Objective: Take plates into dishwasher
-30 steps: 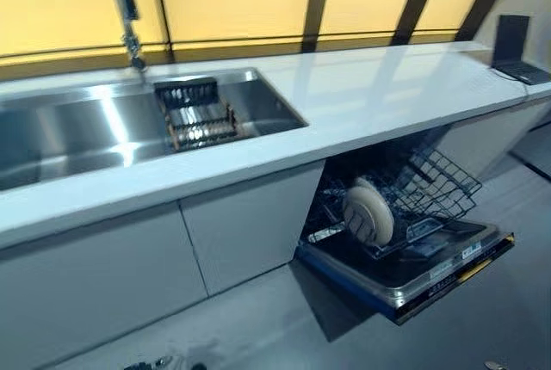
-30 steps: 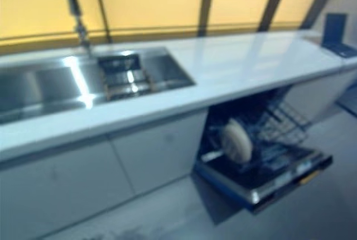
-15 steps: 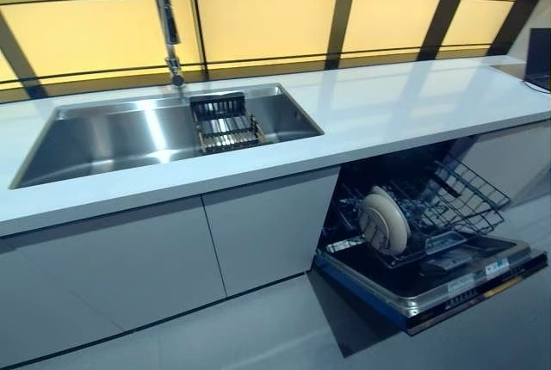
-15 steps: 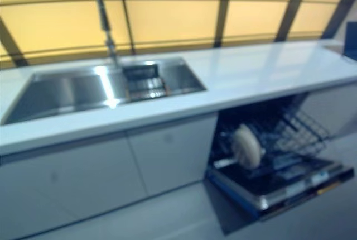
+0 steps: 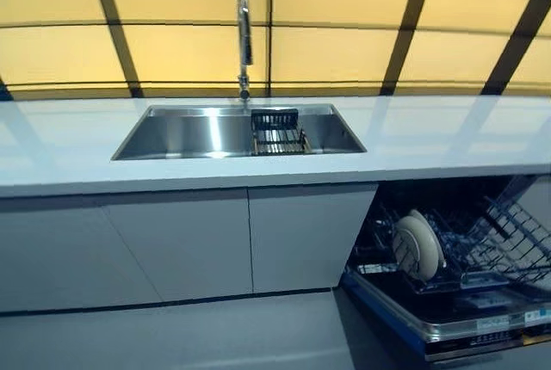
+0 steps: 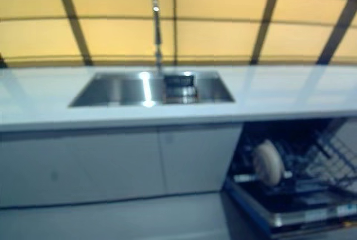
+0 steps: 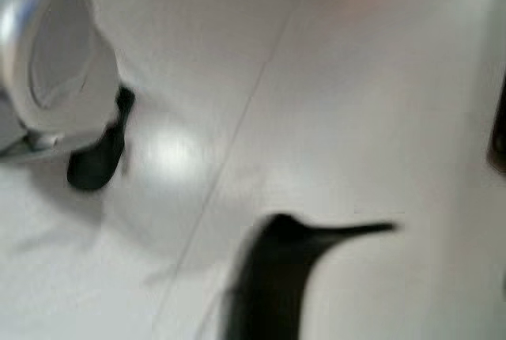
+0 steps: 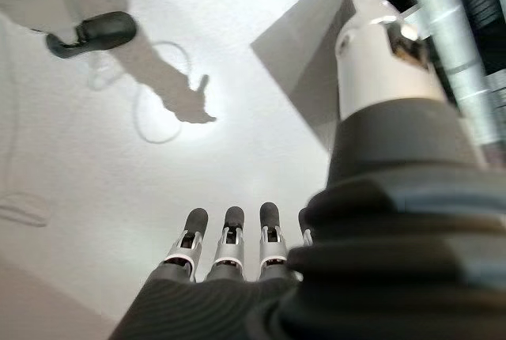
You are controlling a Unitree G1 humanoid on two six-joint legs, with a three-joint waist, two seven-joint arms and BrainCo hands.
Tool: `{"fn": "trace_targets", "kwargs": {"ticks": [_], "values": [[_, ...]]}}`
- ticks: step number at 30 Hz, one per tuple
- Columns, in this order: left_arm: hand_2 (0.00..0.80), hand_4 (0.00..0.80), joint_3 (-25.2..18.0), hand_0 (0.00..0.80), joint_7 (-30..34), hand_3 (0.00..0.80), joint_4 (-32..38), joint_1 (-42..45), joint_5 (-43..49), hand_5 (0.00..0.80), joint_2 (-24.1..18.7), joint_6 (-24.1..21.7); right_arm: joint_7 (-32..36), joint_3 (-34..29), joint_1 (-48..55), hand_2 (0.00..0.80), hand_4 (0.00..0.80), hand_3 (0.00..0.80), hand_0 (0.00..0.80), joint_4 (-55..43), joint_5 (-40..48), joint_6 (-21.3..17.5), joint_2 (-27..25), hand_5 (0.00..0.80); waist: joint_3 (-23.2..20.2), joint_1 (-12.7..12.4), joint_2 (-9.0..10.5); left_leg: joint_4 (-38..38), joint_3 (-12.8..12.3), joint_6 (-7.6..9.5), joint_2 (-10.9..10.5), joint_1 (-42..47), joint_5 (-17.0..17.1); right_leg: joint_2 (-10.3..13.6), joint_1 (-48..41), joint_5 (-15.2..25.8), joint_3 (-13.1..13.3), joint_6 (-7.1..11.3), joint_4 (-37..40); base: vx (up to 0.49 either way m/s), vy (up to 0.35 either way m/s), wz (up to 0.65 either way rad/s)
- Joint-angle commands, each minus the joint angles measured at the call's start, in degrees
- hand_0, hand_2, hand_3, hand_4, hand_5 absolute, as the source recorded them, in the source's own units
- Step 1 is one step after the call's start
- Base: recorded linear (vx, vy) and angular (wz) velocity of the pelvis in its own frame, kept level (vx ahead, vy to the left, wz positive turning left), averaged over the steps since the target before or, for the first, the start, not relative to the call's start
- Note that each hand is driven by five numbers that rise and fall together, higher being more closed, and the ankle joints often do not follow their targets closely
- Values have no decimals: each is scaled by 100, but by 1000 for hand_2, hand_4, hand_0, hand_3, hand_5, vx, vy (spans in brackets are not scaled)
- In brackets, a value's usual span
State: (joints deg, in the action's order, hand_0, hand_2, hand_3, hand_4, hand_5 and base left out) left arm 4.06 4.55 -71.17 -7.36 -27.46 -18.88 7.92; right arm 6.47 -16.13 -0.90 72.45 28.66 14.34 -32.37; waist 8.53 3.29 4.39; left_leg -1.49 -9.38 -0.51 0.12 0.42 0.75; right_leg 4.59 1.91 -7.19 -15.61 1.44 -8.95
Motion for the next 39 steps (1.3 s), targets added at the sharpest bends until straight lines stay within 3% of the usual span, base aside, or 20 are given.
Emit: {"fn": "trace_targets", "kwargs": {"ticks": [1,4,5,6,7,8,9,11,13,18,22,26,31,39], "values": [[0,0,-113,0,-43,0,-58,-21,278,0,-54,-178,-213,71,-201,0,0,0,0,-46,-60,-62,-305,0,383,-200,-211,364,152,147,-174,173,-613,-400,284,485,-114,149,-18,-247,-70,-15],[0,0,-195,0,-63,0,-27,3,135,0,-125,-136,-199,90,-252,0,0,0,0,-113,-105,-40,-285,0,430,-251,-236,443,92,194,-116,87,-618,-188,386,465,-109,222,-334,-187,-113,-34],[0,0,-294,0,-75,0,-29,-9,-143,0,-252,-8,-210,93,-288,0,0,0,0,-134,-181,-79,-178,0,498,-242,-299,548,167,279,0,3,-645,193,492,579,324,357,-590,-169,-258,-14],[0,0,-332,0,-65,0,-53,-15,-228,0,-273,26,-238,106,-282,0,0,0,0,-108,-211,-120,-117,0,510,-236,-311,617,239,289,52,-34,-656,340,482,667,531,379,-578,-253,-519,-12],[0,0,-385,0,-79,0,-54,-72,-533,0,-289,155,-253,122,-303,0,0,0,0,-46,-219,-173,25,0,531,-216,-327,751,449,286,187,-149,-657,682,523,940,985,455,-407,-127,-419,3],[0,0,-389,0,-55,0,-55,-85,-597,0,-294,184,-246,128,-308,0,0,0,0,-34,-217,-170,54,0,538,-206,-322,806,490,288,201,-178,-688,731,551,999,1067,478,-388,-165,-429,17],[0,0,-437,0,-51,0,-20,-125,-707,0,-272,245,-270,192,-365,0,0,0,0,-48,-202,-121,99,0,582,-180,-326,897,544,273,298,-250,-670,611,535,799,1196,488,-314,-127,-260,17],[0,0,-481,0,-76,0,-13,-148,-828,0,-231,258,-296,256,-428,0,0,0,0,-49,-110,-87,146,0,618,-162,-300,939,506,232,388,-280,-663,539,525,724,1138,496,-197,-135,-262,14],[0,0,-577,0,-142,0,27,-166,-1288,0,-106,221,-325,435,-466,0,0,0,0,-45,67,104,314,0,663,-160,-240,873,584,77,583,-316,-535,309,479,567,1130,416,-87,-134,-324,33],[0,0,-507,0,-91,0,323,-164,-1110,0,55,57,-415,504,-329,0,0,0,0,-34,284,38,438,0,745,-197,-187,587,590,-40,647,-371,-226,218,321,631,924,370,193,-117,-167,16],[0,0,-362,0,-149,0,461,-231,-1014,0,113,23,-365,521,-359,0,0,0,0,23,587,-13,512,0,828,-167,-272,456,611,-93,637,-354,-113,236,314,575,756,339,127,-71,-74,14],[0,0,-323,0,-146,0,486,-235,-900,0,72,-13,-337,537,-457,0,0,0,0,-42,941,-147,547,0,946,-166,-366,652,629,-83,598,-468,-161,297,442,411,684,291,-196,-70,-30,4],[0,0,-284,0,-149,0,425,-251,-984,0,74,-145,-282,495,-742,0,0,0,0,-213,2009,-360,597,0,1289,-113,-571,1316,620,-60,479,-902,-315,428,875,185,700,131,-867,-118,-2,2],[0,0,-193,0,40,0,517,-164,-1235,0,249,-352,-207,290,-1145,0,0,0,0,-352,3412,-590,515,0,1707,-105,-1006,2065,619,3,245,-1489,-467,662,1588,-167,797,-11,-1913,-81,55,2]]}}
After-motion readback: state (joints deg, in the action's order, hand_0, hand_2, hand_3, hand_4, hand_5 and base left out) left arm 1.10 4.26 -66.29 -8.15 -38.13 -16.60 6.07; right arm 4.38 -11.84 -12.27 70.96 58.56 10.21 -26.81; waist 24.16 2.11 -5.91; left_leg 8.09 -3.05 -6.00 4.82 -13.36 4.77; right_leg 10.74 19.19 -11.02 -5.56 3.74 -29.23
